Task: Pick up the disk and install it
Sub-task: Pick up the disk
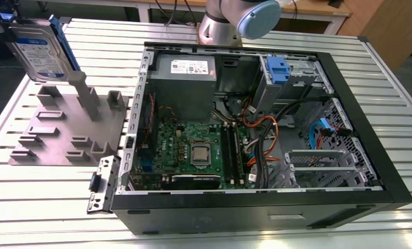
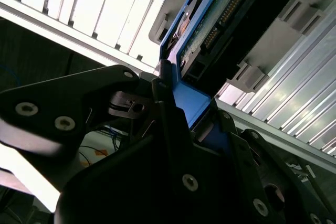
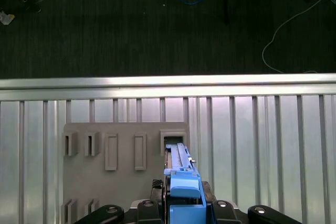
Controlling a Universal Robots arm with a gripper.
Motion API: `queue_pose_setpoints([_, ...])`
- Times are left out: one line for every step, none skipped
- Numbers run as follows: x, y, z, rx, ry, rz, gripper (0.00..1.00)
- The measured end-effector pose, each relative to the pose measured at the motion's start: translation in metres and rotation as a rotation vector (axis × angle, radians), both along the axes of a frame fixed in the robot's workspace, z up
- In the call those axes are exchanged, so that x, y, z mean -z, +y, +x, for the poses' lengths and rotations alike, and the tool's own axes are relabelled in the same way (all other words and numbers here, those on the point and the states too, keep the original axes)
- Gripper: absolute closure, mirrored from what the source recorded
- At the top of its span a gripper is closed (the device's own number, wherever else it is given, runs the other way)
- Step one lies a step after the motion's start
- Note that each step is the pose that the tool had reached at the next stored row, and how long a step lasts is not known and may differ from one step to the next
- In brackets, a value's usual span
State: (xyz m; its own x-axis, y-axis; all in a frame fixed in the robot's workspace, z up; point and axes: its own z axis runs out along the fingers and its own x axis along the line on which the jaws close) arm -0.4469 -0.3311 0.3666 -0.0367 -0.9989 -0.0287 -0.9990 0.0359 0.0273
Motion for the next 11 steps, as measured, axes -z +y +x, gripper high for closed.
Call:
queue_pose_setpoints([-0.0002, 0.0, 0.0, 0.0, -0.0001, 0.0, 0.64])
queue_pose_setpoints([-0.0006, 0.0, 0.0, 0.0, 0.0, 0.0, 0.64])
queue_pose_setpoints([-0.0009, 0.0, 0.0, 0.0, 0.0, 0.0, 0.64])
queue_pose_setpoints([-0.0012, 0.0, 0.0, 0.0, 0.0, 0.0, 0.64])
queue_pose_setpoints([-0.0014, 0.0, 0.0, 0.0, -0.0001, 0.0, 0.64])
queue_pose_setpoints([-0.0017, 0.0, 0.0, 0.0, -0.0002, 0.0, 0.64])
queue_pose_setpoints([-0.002, 0.0, 0.0, 0.0, -0.0001, 0.0, 0.64])
queue_pose_setpoints([-0.0023, 0.0, 0.0, 0.0, 0.0, 0.0, 0.64])
queue_pose_setpoints([-0.0026, 0.0, 0.0, 0.0, -0.0001, 0.0, 0.64])
queue_pose_setpoints([-0.0028, 0.0, 0.0, 0.0, -0.0001, 0.0, 0.64])
queue_pose_setpoints([-0.0031, 0.0, 0.0, 0.0, 0.0, 0.0, 0.64])
